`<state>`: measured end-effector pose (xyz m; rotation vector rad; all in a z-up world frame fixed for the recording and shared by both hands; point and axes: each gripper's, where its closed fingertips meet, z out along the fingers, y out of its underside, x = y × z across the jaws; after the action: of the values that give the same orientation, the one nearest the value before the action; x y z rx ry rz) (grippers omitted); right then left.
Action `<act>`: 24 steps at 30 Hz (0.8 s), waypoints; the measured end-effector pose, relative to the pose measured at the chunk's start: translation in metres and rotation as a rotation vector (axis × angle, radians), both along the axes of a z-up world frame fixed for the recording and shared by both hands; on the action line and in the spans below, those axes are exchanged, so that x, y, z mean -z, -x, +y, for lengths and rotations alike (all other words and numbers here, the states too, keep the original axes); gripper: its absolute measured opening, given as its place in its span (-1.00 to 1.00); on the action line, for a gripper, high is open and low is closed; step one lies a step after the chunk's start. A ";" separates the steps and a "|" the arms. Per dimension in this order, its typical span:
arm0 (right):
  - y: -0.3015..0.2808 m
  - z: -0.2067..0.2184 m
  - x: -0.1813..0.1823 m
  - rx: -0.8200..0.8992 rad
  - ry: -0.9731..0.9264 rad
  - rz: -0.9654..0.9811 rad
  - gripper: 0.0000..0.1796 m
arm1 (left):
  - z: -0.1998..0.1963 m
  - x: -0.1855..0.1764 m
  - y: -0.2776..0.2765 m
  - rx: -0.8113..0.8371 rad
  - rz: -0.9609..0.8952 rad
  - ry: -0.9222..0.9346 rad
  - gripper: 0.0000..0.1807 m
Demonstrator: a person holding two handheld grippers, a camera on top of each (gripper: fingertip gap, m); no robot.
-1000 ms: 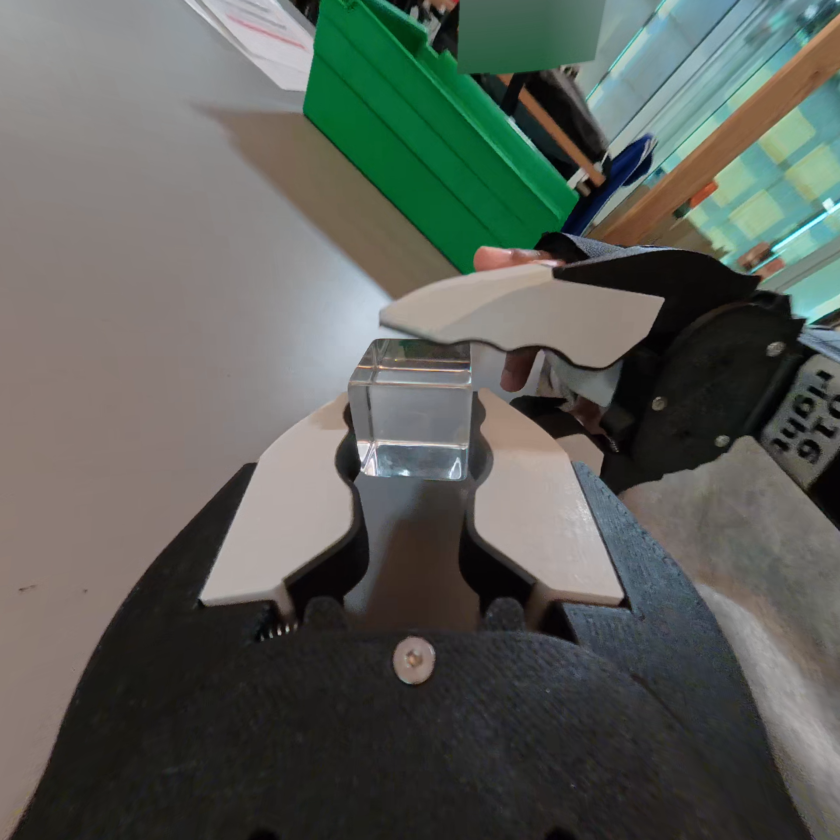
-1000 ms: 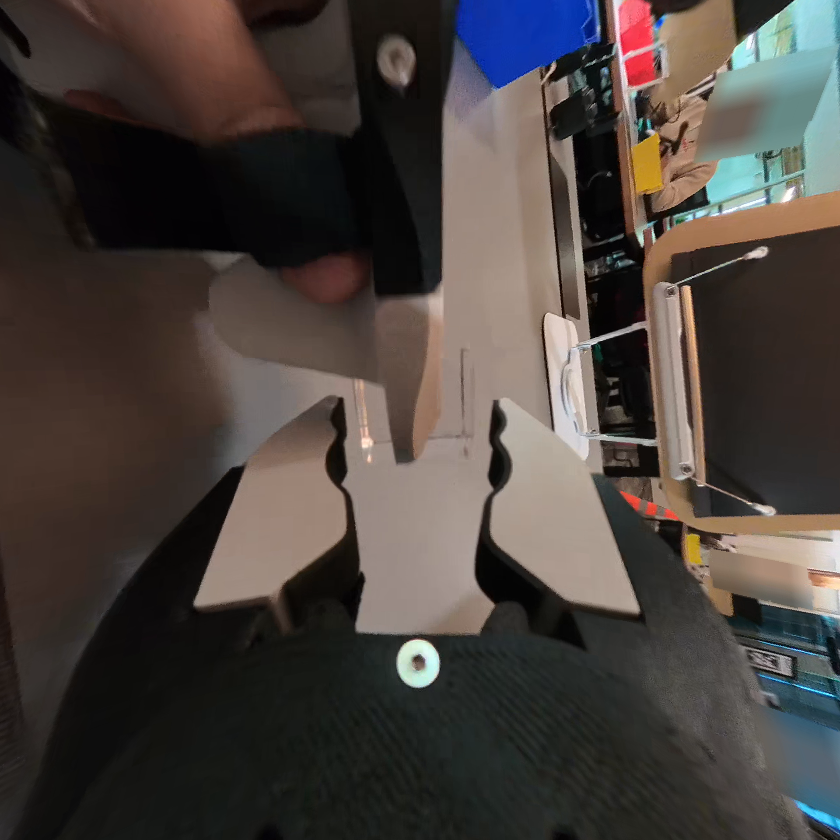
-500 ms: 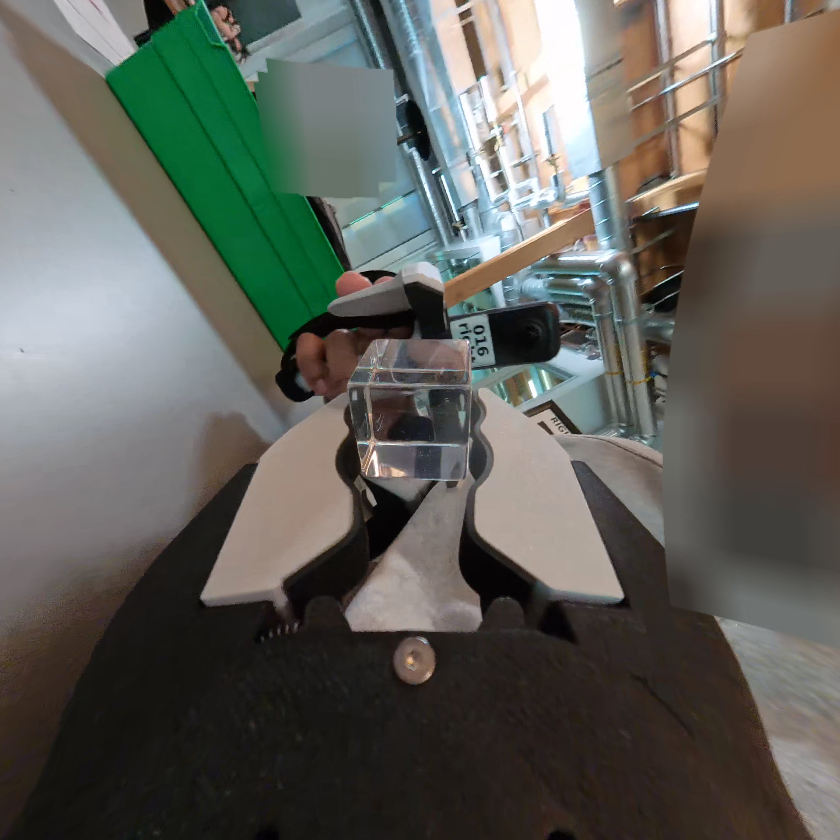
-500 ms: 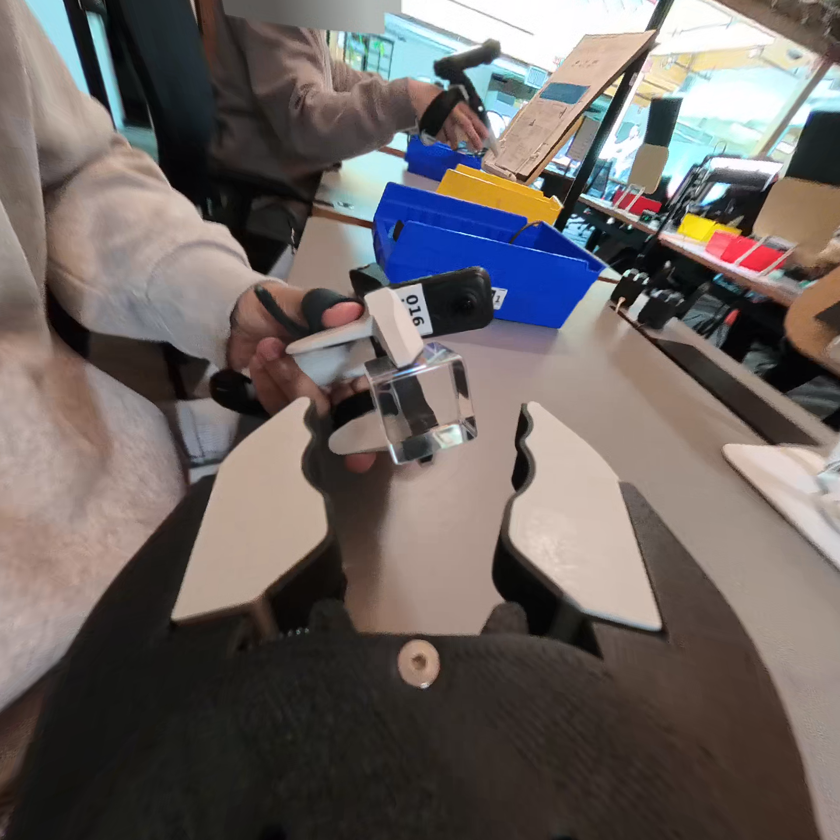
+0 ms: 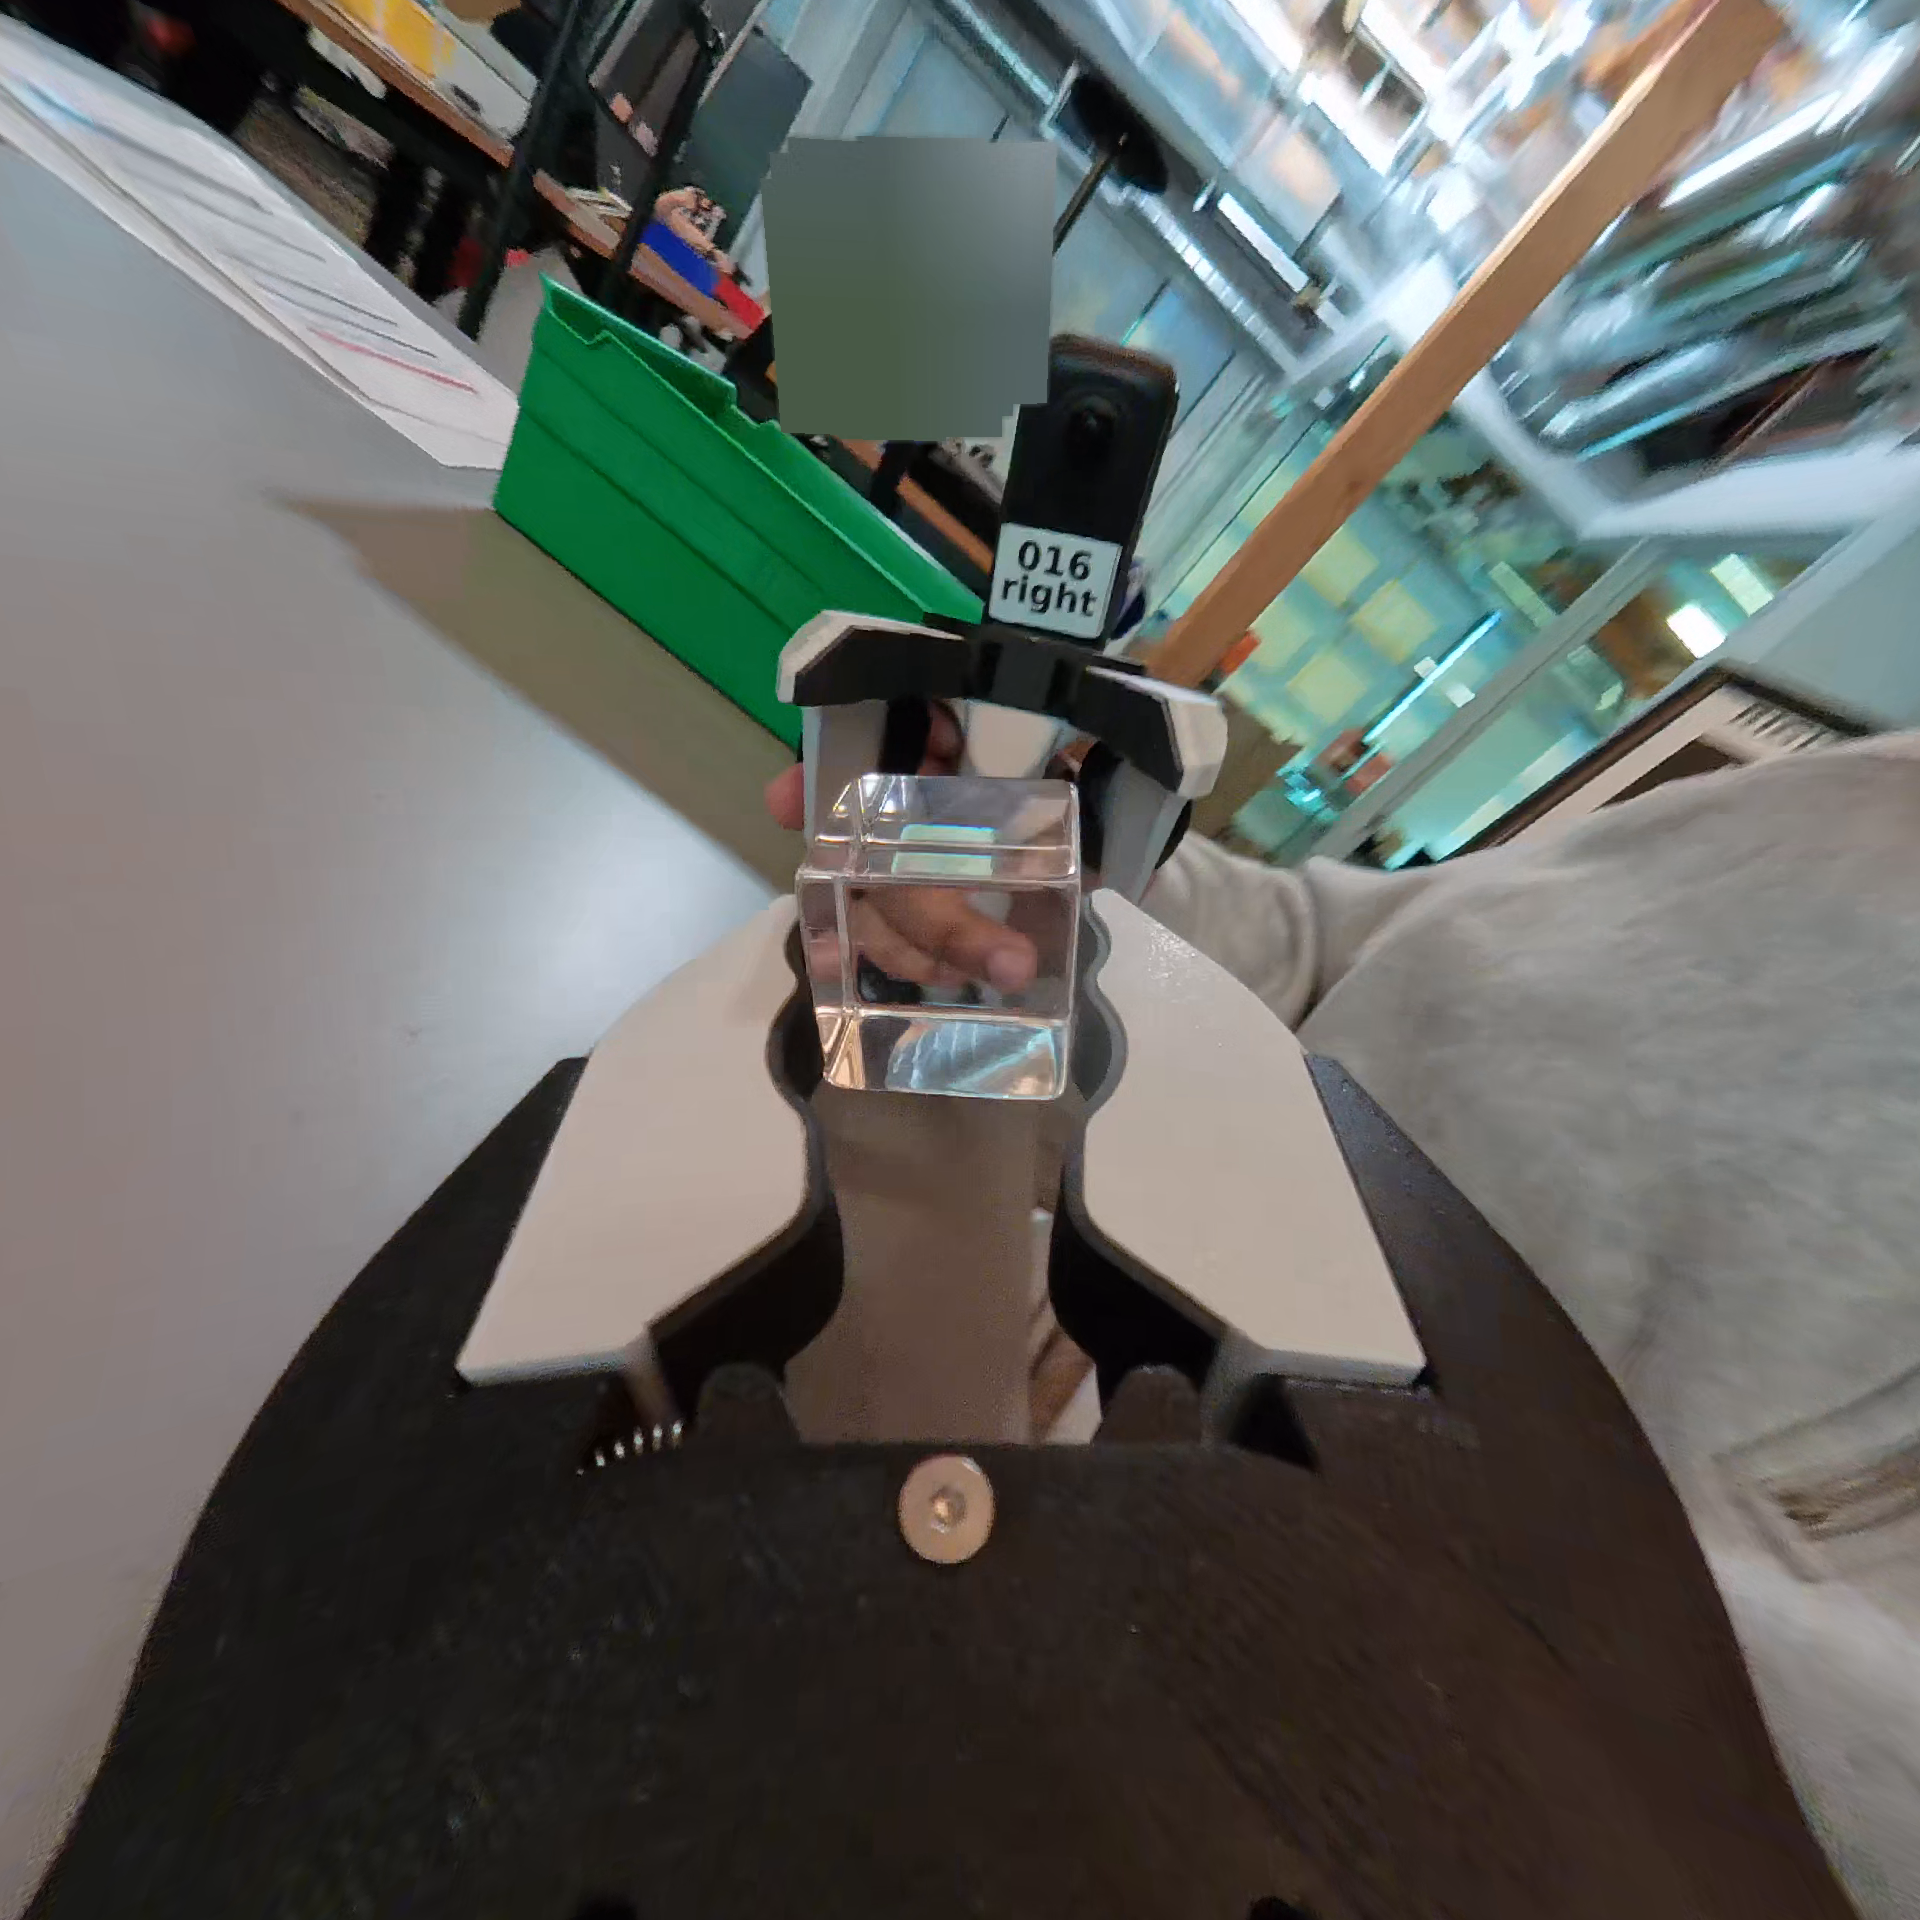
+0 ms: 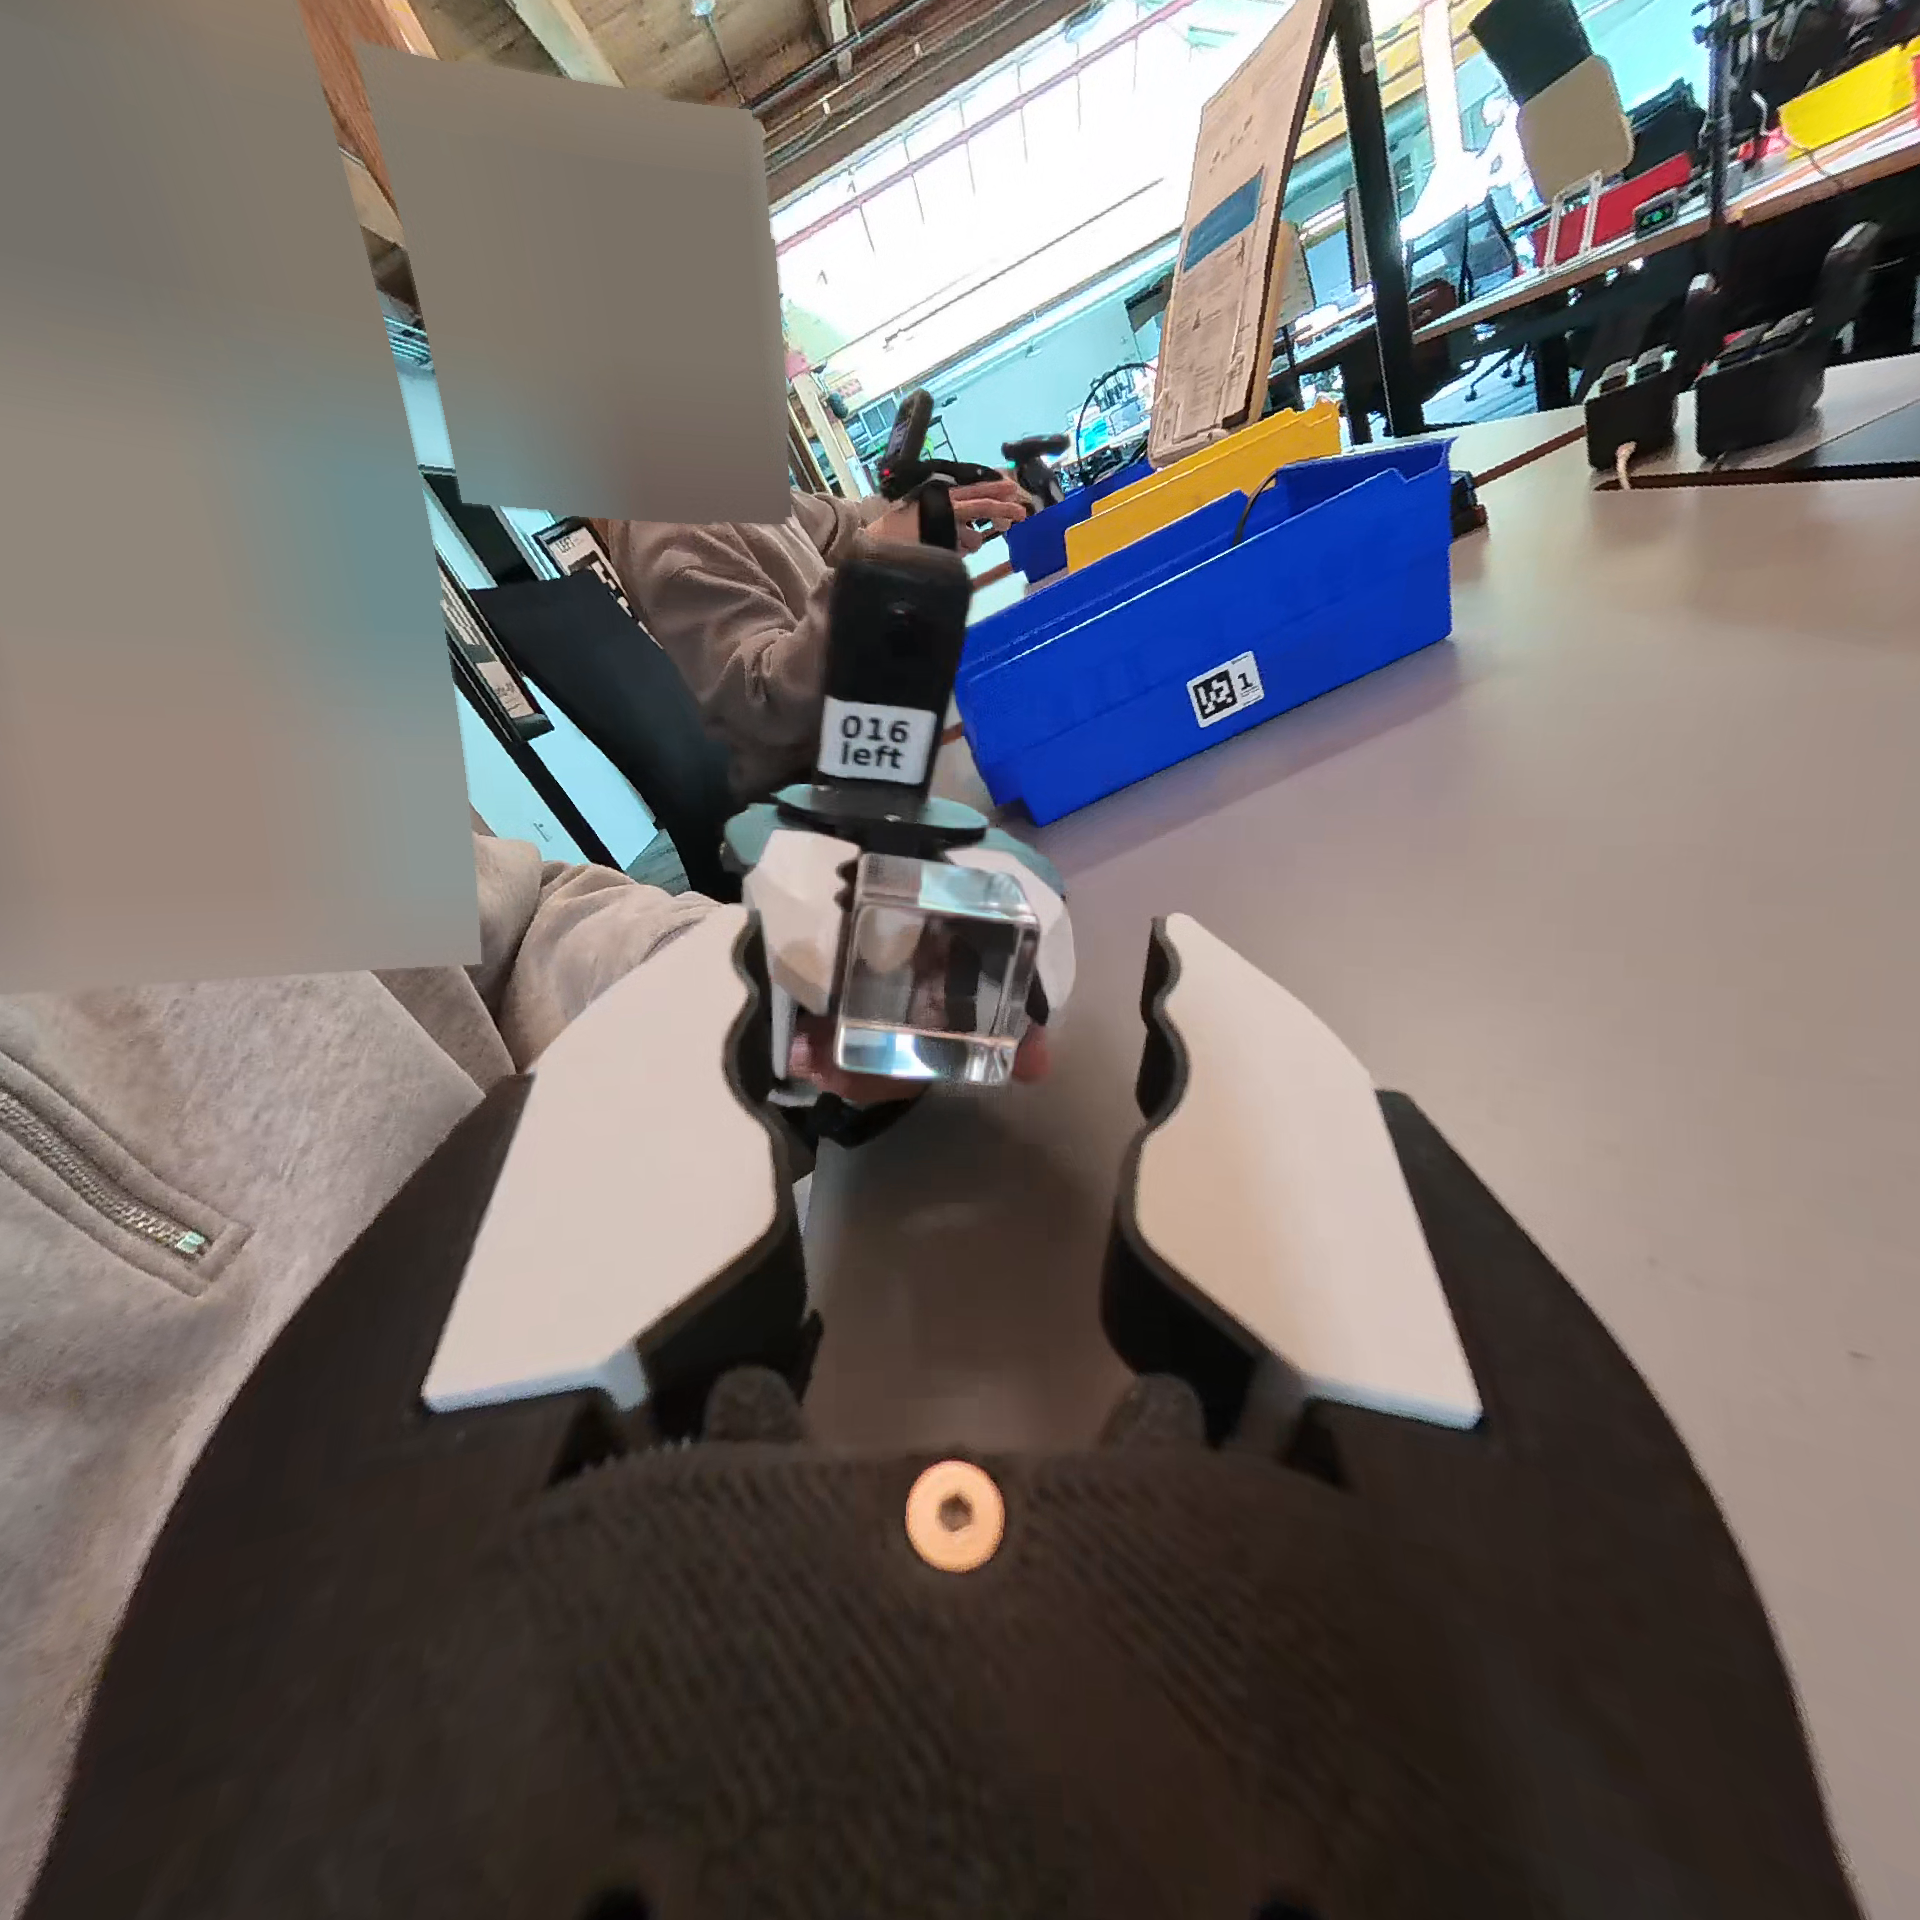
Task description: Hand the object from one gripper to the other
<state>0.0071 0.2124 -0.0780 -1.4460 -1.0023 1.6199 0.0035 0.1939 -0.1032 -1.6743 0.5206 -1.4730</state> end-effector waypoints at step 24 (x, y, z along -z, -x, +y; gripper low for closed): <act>0.004 -0.011 0.000 -0.020 -0.117 0.006 -0.13 | -0.001 -0.004 0.001 -0.028 0.067 -0.116 -0.49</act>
<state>0.0029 0.2017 -0.0784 -1.3563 -1.0928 1.5522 0.0023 0.1927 -0.0996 -1.6373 0.6050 -1.3448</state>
